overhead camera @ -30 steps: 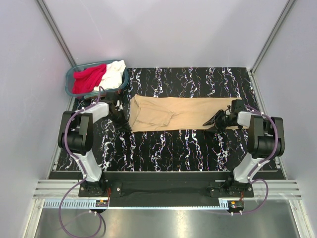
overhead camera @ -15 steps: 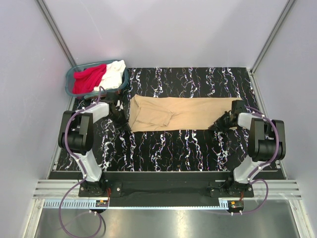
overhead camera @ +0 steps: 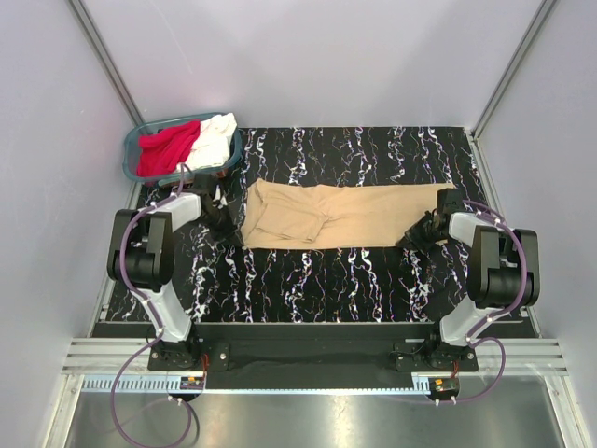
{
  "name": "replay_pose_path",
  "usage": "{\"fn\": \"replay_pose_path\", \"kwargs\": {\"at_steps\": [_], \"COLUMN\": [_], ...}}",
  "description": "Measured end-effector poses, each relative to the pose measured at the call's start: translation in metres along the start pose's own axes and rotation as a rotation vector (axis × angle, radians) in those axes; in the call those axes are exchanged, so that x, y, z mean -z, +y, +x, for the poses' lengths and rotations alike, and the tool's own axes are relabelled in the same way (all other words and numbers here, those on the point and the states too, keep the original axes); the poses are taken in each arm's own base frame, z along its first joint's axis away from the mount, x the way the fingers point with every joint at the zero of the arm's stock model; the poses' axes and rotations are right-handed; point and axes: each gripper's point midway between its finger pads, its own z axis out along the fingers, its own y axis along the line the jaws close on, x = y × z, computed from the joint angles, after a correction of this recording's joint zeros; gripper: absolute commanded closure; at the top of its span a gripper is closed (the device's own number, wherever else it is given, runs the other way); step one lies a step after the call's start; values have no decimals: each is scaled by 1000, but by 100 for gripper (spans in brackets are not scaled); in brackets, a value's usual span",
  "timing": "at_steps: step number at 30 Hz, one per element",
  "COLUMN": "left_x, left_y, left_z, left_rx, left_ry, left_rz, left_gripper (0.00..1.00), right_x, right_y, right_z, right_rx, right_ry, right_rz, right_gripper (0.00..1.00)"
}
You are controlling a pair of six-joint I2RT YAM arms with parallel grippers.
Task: Fold and stack the t-shirts
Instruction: Fold the tshirt
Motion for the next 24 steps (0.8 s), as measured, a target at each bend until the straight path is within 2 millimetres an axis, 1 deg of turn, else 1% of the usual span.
{"fn": "replay_pose_path", "kwargs": {"at_steps": [1, 2, 3, 4, 5, 7, 8, 10, 11, 13, 15, 17, 19, 20, 21, 22, 23, 24], "left_x": [0, 1, 1, 2, 5, 11, 15, 26, 33, 44, 52, 55, 56, 54, 51, 46, 39, 32], "left_y": [0, 1, 2, 3, 4, 7, 8, 9, 6, -3, -21, -43, -73, -87, -101, -115, -125, -131], "left_z": [1, 3, 5, 8, 12, 19, 22, 28, 28, 25, 23, 19, 16, 13, 10, 5, 1, -3], "left_rx": [3, 6, 13, 19, 22, 29, 28, 21, 14, -11, -51, -98, -147, -162, -172, -176, -170, -161], "left_ry": [-3, -3, -4, -1, -4, -16, -22, -43, -61, -103, -131, -157, -172, -181, -187, -196, -201, -204], "left_rz": [7, 9, 11, 12, 14, 9, 9, 5, 10, 27, 48, 61, 77, 84, 97, 108, 117, 119], "left_gripper": [86, 79, 73, 64, 60, 59, 58, 57, 57, 56, 55, 54, 55, 55, 55, 56, 56, 56], "right_x": [0, 1, 2, 4, 8, 18, 25, 41, 48, 64, 75, 81, 82, 80, 77, 74, 69, 64], "right_y": [0, 0, 0, -1, -2, -5, -6, -4, -2, 4, 12, 24, 37, 43, 48, 51, 53, 55], "right_z": [2, 4, 7, 9, 12, 21, 24, 28, 29, 28, 18, 2, -17, -26, -35, -42, -50, -56], "right_rx": [7, 10, 18, 27, 34, 56, 69, 103, 123, 165, 211, 250, 282, 294, 302, 309, 314, 318], "right_ry": [9, 19, 31, 37, 44, 61, 66, 57, 48, 29, 0, -33, -55, -65, -68, -73, -74, -72], "right_rz": [-4, -7, -15, -18, -17, -15, -14, -24, -30, -37, -32, -31, -22, -17, -8, -1, 10, 20], "right_gripper": [76, 70, 66, 60, 57, 51, 44, 38, 30, 24, 20, 20, 21, 24, 30, 34, 40, 44]}}
